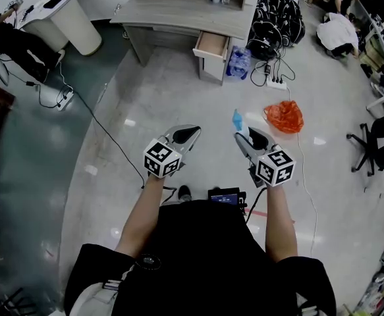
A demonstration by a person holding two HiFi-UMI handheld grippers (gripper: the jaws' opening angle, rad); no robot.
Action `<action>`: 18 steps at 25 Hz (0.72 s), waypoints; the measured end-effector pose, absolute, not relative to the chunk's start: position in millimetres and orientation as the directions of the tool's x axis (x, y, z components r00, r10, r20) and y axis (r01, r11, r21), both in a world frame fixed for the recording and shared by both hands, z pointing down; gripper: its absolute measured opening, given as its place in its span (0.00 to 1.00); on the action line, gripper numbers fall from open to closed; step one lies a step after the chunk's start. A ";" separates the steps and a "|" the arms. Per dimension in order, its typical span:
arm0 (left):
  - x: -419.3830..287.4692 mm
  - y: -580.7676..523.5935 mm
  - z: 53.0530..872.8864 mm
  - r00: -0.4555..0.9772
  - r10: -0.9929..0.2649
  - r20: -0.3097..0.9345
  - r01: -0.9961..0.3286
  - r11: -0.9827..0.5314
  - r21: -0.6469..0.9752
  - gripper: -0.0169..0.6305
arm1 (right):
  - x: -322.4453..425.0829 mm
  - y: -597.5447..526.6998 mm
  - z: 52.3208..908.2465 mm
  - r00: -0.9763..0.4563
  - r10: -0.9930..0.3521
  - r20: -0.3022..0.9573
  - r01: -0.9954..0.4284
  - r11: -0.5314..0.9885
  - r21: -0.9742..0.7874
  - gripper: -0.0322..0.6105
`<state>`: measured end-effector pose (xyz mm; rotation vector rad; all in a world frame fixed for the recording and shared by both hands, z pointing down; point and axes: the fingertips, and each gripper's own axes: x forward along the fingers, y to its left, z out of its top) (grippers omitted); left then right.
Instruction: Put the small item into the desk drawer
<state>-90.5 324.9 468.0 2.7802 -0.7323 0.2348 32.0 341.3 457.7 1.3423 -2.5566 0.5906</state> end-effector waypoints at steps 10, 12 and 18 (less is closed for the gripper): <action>-64.8 330.5 472.3 0.853 -0.469 0.229 -0.513 -0.835 0.201 0.03 | 58.2 348.8 462.5 -0.582 -0.737 0.343 -0.813 0.529 -0.243 0.31; -59.7 329.5 473.9 0.850 -0.473 0.233 -0.518 -0.832 0.200 0.03 | 62.5 348.4 465.9 -0.588 -0.729 0.351 -0.809 0.535 -0.243 0.31; -36.0 323.7 474.6 0.836 -0.491 0.244 -0.538 -0.820 0.194 0.03 | 85.6 341.3 472.0 -0.617 -0.701 0.357 -0.787 0.559 -0.261 0.31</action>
